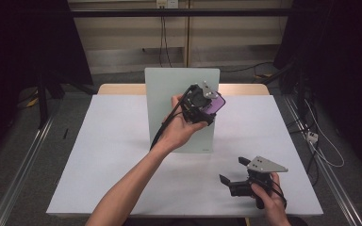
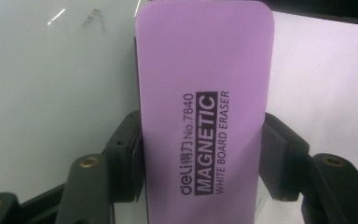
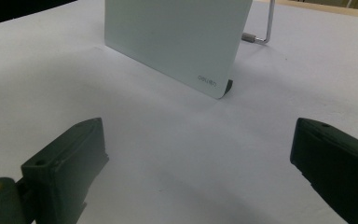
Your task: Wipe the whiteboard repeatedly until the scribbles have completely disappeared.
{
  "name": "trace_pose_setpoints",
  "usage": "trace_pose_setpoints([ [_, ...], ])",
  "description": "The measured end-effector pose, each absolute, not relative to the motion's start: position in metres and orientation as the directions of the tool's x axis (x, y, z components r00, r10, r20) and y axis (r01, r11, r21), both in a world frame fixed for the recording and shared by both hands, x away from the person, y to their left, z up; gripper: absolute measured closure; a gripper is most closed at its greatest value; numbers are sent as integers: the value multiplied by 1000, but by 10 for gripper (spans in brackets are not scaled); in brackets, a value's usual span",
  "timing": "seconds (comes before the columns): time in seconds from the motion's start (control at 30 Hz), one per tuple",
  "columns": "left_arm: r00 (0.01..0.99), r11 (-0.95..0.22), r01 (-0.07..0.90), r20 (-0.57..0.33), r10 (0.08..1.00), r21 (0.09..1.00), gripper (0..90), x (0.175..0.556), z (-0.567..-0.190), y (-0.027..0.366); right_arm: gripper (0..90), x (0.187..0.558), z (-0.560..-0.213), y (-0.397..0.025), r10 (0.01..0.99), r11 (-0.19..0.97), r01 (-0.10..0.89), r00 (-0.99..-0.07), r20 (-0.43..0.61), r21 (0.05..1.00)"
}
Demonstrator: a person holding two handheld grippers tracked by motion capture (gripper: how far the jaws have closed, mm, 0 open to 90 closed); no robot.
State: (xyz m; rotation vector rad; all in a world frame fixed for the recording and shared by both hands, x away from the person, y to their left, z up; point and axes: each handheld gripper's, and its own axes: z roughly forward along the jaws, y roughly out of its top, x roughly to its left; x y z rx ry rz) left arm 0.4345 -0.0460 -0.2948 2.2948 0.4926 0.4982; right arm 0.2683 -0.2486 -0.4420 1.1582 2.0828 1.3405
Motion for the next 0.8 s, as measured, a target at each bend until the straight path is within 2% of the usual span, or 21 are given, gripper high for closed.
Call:
trace_pose_setpoints([
  [0.4,795,-548,235,166,584,803,412,453,-253,-5,32,269,-442,-249,812,196,423,-576,95,885],
  [0.63,785,-556,210,200,586,804,412,449,-256,-14,32,269,-442,-248,813,195,425,-574,97,884],
  [0.8,807,-595,197,216,550,779,411,445,-264,-26,32,269,-442,-249,812,194,424,-575,97,885],
])
